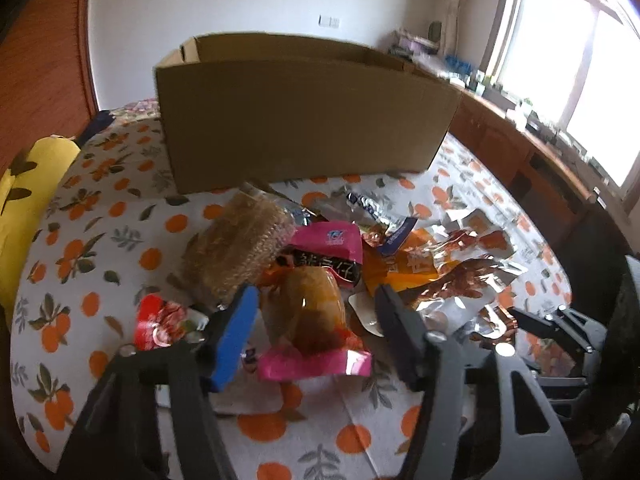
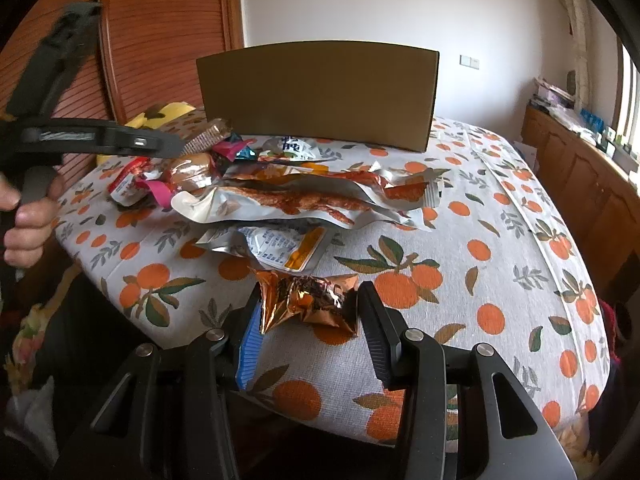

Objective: Organize snacks
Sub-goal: 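Grasp the copper foil candy with the right tool while the left tool grasps the pink-labelled sausage pack, then carry both snacks over the cardboard box and open both tools to drop them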

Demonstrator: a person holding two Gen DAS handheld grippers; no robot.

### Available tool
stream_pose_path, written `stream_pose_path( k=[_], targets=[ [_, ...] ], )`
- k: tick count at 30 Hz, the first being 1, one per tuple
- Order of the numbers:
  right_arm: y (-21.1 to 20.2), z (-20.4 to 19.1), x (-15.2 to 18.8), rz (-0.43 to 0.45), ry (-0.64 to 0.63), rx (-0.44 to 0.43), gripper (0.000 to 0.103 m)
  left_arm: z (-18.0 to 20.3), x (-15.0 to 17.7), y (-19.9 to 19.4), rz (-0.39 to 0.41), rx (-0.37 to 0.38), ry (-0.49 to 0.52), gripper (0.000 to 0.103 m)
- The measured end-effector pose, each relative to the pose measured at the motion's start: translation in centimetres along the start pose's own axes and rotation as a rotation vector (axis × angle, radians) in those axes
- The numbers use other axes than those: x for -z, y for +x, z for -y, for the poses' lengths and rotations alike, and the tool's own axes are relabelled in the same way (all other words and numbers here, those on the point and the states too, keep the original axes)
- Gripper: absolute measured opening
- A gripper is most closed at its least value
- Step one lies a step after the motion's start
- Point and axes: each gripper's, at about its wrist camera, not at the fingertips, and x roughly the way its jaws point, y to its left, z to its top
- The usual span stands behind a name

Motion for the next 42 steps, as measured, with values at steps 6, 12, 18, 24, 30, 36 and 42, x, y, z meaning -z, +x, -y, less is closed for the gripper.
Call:
stream_pose_path(
  k=[6, 12, 18, 24, 30, 36, 42],
  targets=[
    [0.0, 0.3, -0.1, 0.001, -0.005, -0.017, 0.044, 0.7, -0.1, 1.8, -0.062, -0.025, 0.039, 0.051],
    [-0.1, 0.7, 0.1, 0.001, -0.001, -0.035, 0.043, 0.5, -0.1, 3.3, -0.105, -0.046, 0.035, 0.052],
    [-0.4, 1.0, 0.1, -0.003, 0.009, -0.036, 0.043, 0.3, 0.0, 3.2, -0.087, -0.056, 0.031, 0.043],
    [-0.7, 1.3, 0.1, -0.002, 0.018, -0.024, 0.043, 0.7, 0.6, 2.3, -0.072, -0.036, 0.036, 0.041],
    [-1.4, 1.0, -0.3, 0.013, 0.009, -0.017, 0.043, 1.0, 0.7, 0.5, -0.043, 0.003, 0.025, 0.041],
    [-2.4, 1.0, -1.1, 0.029, -0.003, -0.008, 0.043, 1.7, -0.1, -1.6, 0.004, 0.028, 0.04, 0.041],
    [-3.2, 1.3, -2.6, 0.052, -0.003, 0.0, 0.043, 1.5, -1.2, -2.9, 0.043, 0.039, 0.04, 0.04]
  ],
)
